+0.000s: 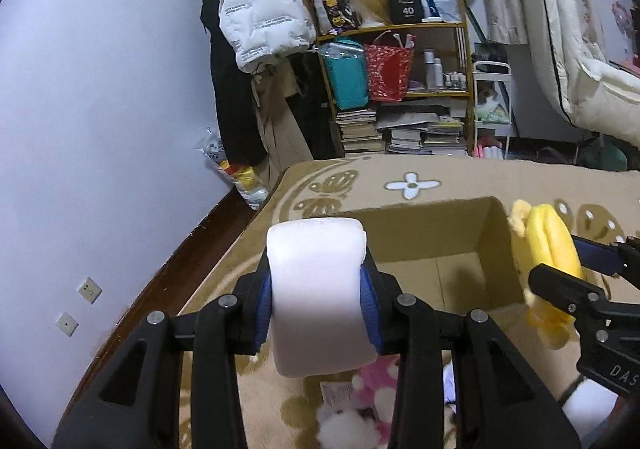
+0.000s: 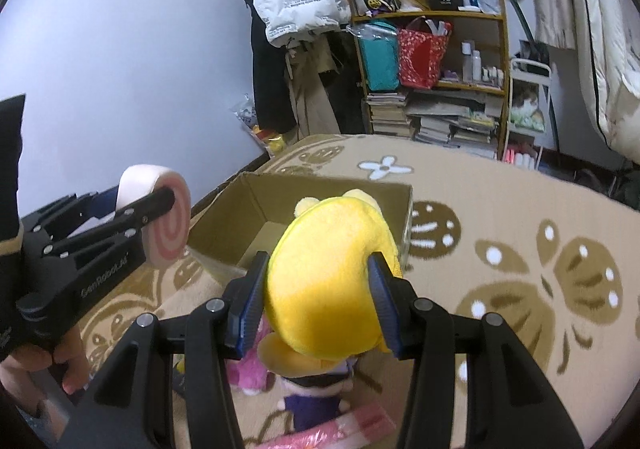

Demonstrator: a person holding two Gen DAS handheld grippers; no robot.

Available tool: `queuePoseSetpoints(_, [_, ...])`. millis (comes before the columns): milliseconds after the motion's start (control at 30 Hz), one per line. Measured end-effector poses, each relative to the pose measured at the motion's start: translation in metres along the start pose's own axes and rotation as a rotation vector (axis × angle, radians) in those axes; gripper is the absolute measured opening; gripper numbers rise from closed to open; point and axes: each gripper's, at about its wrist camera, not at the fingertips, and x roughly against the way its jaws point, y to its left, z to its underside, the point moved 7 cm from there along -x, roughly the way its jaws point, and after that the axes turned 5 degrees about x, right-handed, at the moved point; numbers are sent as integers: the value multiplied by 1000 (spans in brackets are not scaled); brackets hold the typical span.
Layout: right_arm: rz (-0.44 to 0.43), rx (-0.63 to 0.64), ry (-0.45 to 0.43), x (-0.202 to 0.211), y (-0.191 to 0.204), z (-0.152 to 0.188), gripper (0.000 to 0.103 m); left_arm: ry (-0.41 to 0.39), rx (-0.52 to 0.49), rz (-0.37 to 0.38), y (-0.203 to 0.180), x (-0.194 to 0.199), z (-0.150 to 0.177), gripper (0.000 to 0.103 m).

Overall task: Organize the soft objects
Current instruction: 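Lift both held plushes and carry them over the open cardboard box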

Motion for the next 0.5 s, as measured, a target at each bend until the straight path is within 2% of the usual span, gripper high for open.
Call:
queuePoseSetpoints(367, [13,68,-19,-31,-3,-27,53,-6,-1,3,18,-33,-8,37])
queuePoseSetpoints(500, [25,100,-29,-39,-1,-29,53,-2,33,30,19,-44,-7,37])
